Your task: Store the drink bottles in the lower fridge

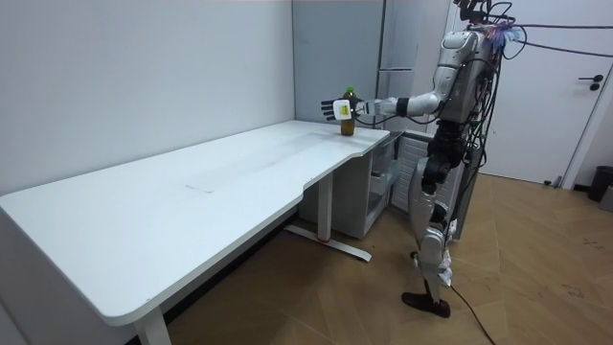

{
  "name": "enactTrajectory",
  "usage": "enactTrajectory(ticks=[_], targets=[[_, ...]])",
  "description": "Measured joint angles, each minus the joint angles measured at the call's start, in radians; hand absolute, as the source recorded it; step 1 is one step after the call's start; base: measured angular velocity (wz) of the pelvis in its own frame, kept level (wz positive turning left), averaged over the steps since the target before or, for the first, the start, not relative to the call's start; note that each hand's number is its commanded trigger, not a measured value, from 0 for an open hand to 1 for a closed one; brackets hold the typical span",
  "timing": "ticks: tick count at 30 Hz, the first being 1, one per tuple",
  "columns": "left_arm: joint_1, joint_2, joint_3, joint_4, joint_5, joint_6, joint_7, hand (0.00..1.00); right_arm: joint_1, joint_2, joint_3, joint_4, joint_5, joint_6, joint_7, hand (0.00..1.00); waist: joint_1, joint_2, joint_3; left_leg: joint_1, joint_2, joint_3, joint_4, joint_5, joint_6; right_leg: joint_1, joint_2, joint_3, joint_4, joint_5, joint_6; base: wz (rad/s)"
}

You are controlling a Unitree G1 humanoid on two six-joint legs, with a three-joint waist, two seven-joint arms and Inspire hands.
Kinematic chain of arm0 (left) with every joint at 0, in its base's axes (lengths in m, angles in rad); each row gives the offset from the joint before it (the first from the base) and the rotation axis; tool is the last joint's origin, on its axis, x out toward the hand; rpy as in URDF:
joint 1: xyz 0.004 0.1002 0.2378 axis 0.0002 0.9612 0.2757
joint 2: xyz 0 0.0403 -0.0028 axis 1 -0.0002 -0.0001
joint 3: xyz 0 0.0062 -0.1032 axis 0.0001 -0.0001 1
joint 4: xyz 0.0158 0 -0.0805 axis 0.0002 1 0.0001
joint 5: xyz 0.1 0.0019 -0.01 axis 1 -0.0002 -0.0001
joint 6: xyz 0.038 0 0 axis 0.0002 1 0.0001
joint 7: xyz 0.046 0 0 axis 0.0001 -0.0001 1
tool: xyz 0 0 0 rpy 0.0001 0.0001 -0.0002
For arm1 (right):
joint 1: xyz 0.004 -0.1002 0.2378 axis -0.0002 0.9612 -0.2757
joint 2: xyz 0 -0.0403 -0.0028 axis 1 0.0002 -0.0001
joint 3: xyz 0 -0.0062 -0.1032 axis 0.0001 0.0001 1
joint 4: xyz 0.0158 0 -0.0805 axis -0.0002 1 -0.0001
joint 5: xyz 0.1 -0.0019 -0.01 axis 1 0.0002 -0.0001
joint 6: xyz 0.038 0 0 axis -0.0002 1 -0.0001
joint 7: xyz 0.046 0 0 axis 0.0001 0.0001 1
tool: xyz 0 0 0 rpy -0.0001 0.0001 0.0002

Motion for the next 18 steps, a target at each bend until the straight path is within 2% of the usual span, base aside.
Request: enactTrajectory(ticks=[5,8,9,10,11,15,18], targets=[[-0.003,0.000,-0.009,-0.002,-0.001,0.025,-0.021,0.00,-0.007,-0.003,0.001,-0.003,-0.001,0.022,0.001,0.00,0.000,-0.001,-0.0011,-0.005,0.000,0.000,0.001,0.000,0.000,-0.004,0.000,0.001,0.000,0.000,0.000,0.00],[-0.012,0.002,-0.009,-0.003,-0.001,0.032,-0.034,0.00,-0.011,-0.003,0.001,-0.003,0.000,0.031,0.003,0.00,0.000,-0.005,-0.0076,-0.015,0.001,0.001,0.005,0.000,0.000,-0.014,0.001,0.002,0.001,0.001,-0.001,0.00],[-0.019,0.003,-0.009,-0.003,-0.001,0.035,-0.038,0.17,-0.012,-0.003,0.004,-0.003,0.000,0.033,0.003,0.00,0.001,-0.007,-0.0086,-0.016,0.001,0.001,0.007,0.000,0.000,-0.014,0.001,0.002,0.001,0.001,-0.001,0.00],[-0.027,0.003,-0.010,-0.003,-0.001,0.040,-0.039,0.63,-0.012,-0.003,0.008,-0.003,0.000,0.033,0.003,0.00,0.001,-0.009,-0.0096,-0.016,0.001,0.001,0.007,0.000,0.000,-0.014,0.001,0.002,0.001,0.001,-0.001,0.00],[-0.030,0.004,-0.010,-0.003,-0.001,0.040,-0.039,1.00,-0.012,-0.003,0.011,-0.003,0.000,0.034,0.003,0.00,0.001,-0.010,-0.0099,-0.016,0.001,0.001,0.007,0.000,0.000,-0.014,0.001,0.002,0.001,0.001,-0.001,0.00],[-0.039,0.008,-0.014,-0.004,0.000,0.040,-0.040,1.00,-0.013,-0.003,0.021,-0.004,-0.001,0.033,0.003,0.00,0.001,-0.011,-0.0095,-0.016,0.001,0.001,0.007,0.000,0.000,-0.014,0.001,0.003,0.001,0.001,-0.001,0.00],[-0.039,0.021,-0.029,-0.007,0.000,0.040,-0.040,1.00,-0.013,-0.003,0.023,-0.004,-0.003,0.032,0.002,0.00,0.002,-0.012,-0.0089,-0.017,0.001,0.001,0.007,0.000,0.000,-0.014,0.001,0.003,0.001,0.001,-0.002,0.00]])
